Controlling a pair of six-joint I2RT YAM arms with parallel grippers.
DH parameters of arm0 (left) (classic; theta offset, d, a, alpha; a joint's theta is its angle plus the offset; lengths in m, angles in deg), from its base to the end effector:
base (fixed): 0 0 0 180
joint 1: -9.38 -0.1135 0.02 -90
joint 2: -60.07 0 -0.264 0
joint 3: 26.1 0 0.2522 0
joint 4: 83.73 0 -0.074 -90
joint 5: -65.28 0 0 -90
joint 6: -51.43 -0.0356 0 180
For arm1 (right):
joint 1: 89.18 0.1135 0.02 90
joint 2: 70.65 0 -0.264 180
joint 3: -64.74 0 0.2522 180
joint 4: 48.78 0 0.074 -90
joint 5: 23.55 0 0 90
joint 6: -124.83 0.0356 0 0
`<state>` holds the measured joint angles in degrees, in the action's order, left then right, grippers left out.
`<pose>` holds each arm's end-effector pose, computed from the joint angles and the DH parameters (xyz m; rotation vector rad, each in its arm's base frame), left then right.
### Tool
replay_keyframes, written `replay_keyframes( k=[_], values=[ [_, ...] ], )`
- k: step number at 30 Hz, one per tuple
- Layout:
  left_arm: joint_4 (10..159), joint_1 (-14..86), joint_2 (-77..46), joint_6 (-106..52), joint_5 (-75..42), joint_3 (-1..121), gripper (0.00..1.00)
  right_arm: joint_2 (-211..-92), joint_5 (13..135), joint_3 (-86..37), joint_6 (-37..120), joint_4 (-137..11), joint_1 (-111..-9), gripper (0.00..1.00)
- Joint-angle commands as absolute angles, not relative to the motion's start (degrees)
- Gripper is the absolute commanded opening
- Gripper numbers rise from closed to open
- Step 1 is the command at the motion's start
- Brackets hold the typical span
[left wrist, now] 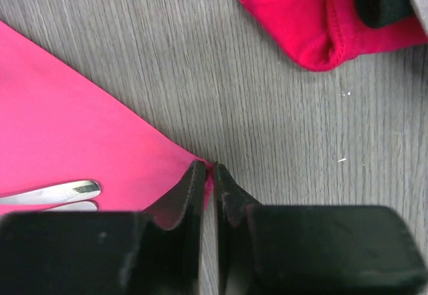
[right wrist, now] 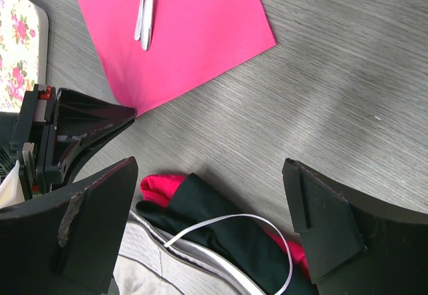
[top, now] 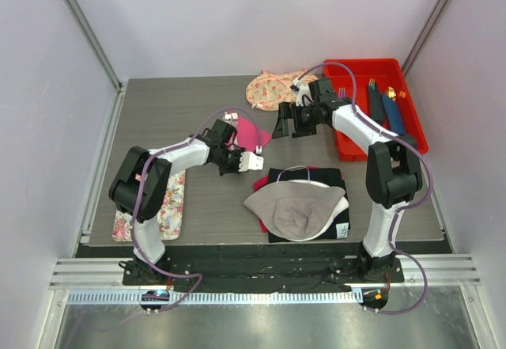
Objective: Place the utensils on the paper napkin and roll it up
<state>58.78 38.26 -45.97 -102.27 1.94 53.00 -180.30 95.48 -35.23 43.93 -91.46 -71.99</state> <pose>0.3105 -0.1895 0.1575 1.9408 1.6654 -0.4040 0.3976 0.1411 0.2365 -0.3955 2.4729 0.8223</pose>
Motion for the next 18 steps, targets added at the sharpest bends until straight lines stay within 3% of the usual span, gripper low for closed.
replay_keyframes(
  k=[1, 7, 18],
  values=[
    [57.6, 38.6, -46.3, -102.8, 1.6, 54.2, 0.11, -179.1, 95.2, -35.5, 43.2, -91.1, -71.6, 1.0],
    [57.5, 40.1, -43.5, -102.1, 1.4, 52.4, 0.0, -179.2, 95.4, -35.6, 43.4, -91.2, -71.6, 1.0],
    [50.6, 41.5, -41.7, -98.9, 0.5, 55.2, 0.0, -178.6, 96.1, -35.3, 43.7, -91.1, -71.6, 1.0]
  ],
)
